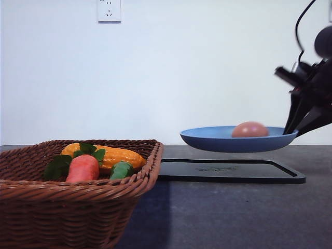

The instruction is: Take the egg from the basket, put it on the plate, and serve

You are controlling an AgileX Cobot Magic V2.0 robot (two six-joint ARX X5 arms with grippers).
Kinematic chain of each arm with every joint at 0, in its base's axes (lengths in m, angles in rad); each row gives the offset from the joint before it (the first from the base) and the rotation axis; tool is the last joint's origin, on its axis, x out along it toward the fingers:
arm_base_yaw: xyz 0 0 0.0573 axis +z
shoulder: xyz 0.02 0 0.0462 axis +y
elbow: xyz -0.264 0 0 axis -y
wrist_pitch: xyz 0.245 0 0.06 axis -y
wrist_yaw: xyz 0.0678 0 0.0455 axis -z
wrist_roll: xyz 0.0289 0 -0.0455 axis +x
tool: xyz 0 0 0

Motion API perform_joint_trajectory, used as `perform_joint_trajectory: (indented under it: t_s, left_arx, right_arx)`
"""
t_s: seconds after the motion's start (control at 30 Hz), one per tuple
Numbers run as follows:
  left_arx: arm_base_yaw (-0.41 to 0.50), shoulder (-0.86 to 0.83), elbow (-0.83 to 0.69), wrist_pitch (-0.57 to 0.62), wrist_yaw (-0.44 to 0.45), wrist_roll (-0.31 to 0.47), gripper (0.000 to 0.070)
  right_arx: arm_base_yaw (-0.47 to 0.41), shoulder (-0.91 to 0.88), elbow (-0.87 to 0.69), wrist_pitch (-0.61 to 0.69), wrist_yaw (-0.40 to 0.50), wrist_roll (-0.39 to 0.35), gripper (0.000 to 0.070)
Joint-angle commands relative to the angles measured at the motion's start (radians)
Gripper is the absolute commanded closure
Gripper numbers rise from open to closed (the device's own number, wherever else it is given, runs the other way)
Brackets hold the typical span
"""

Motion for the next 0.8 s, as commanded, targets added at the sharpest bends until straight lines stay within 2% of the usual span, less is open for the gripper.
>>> perform_joint_trajectory:
  t_s: [0.0,0.17,0.4,0.6,0.77]
  left_arx:
    - [0.000,0.007,0.016,-0.002,-0.006,0.009,0.0320]
    - [0.005,0.006,0.016,-0.017,-0.006,0.009,0.0320]
    - [0.005,0.006,0.016,-0.017,-0.006,0.008,0.0324]
    - [0.005,0.007,0.016,-0.017,-0.006,0.008,0.0324]
    - [0.005,0.008,0.016,-0.017,-0.006,0.008,0.0324]
  right_arx:
    - [0.002,0.066,0.055,0.005,-0.012,-0.008,0.0700]
    - [0.005,0.183,0.147,0.002,-0.015,-0.009,0.0700]
    - [0.006,0.229,0.169,0.010,-0.009,-0.010,0.0693]
    - [0.007,0.229,0.169,0.004,0.028,-0.013,0.0519]
    - [0.007,0.228,0.175,0.009,0.040,-0.038,0.0504]
